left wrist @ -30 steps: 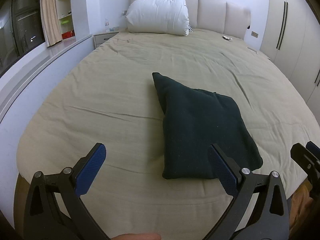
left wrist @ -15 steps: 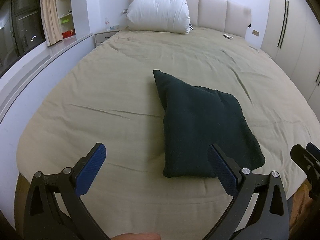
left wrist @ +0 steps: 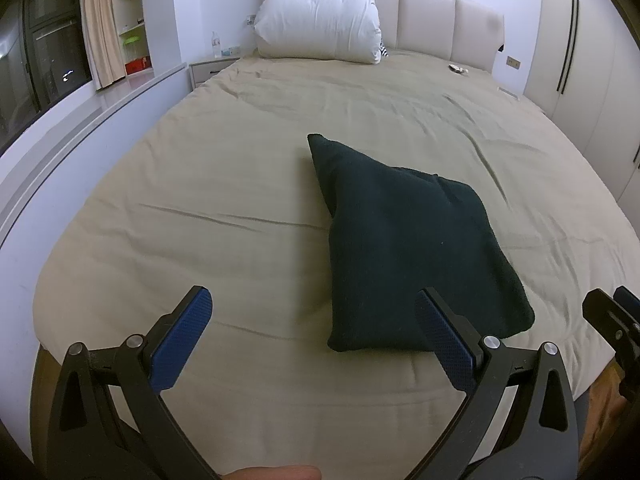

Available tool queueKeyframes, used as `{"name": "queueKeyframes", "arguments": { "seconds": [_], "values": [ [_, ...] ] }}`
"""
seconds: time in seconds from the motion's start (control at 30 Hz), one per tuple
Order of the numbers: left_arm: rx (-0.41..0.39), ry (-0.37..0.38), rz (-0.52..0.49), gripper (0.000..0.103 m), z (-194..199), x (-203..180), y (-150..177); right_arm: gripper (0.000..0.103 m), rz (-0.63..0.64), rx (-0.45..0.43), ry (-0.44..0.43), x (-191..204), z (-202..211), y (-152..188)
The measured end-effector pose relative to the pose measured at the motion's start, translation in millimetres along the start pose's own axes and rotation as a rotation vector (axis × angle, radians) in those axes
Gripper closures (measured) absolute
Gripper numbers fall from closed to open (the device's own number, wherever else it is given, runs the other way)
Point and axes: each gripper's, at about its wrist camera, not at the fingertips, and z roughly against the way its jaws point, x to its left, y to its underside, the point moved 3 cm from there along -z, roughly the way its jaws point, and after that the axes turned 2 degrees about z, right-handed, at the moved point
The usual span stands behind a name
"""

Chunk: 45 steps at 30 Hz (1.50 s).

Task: Fold small clothes

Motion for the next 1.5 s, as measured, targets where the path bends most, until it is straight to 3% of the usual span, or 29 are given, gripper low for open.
{"name": "queueKeyframes", "arguments": {
  "seconds": [1.5],
  "values": [
    [0.017,-0.009,0.004,0.000,-5.6,2.5,7.8,0.000,-0.003,0.022,-0.003,4.0,-3.5,11.4]
  ]
}}
